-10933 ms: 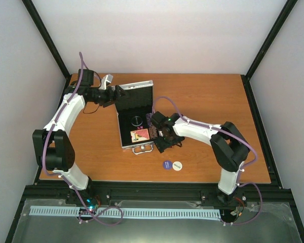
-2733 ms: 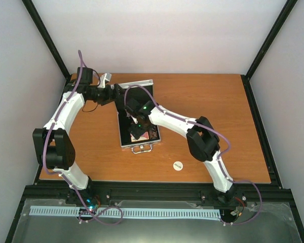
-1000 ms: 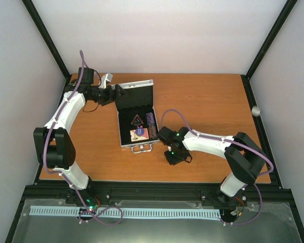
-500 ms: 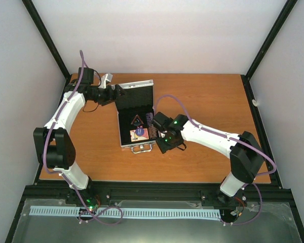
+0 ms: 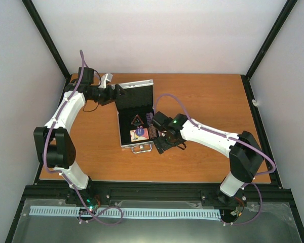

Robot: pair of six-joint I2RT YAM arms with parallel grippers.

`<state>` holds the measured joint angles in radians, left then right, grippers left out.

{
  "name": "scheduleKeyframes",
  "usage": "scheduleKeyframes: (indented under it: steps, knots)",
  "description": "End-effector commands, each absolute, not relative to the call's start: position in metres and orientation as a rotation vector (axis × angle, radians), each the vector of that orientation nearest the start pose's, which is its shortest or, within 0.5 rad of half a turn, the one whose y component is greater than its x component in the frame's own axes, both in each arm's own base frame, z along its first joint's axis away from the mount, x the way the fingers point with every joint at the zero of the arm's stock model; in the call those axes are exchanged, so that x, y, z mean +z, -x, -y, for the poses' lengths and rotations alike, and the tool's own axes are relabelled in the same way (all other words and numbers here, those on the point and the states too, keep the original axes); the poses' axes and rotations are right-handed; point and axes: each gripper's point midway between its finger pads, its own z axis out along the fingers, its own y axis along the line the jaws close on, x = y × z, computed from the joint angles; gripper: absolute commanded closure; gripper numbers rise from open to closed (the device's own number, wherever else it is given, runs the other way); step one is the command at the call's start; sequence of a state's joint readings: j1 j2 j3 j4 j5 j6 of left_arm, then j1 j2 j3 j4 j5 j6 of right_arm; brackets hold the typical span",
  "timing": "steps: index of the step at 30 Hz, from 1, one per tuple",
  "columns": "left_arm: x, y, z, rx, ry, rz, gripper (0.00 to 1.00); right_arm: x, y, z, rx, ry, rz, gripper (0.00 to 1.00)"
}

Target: Pack up texas hold em set

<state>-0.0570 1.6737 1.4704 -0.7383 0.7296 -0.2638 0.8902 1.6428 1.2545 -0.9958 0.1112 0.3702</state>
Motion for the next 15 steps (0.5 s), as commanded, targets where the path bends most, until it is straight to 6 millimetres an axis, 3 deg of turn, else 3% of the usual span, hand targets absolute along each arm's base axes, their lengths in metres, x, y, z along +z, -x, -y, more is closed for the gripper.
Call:
scheduleKeyframes:
  steps: [1,9,15]
  knots:
    - [0.236,-0.421,0.141,-1.049,-0.095,-2.417,0.00,0.106,-0.239,-0.239,-0.027,0.661,-2.808,0.00]
    - [0.236,-0.421,0.142,-1.050,-0.097,-2.421,0.00,0.105,-0.268,-0.219,-0.062,0.545,-2.829,0.00]
    - [0.237,-0.421,0.142,-1.054,-0.098,-2.418,0.00,0.116,-0.329,-0.179,-0.188,0.374,-2.783,0.00]
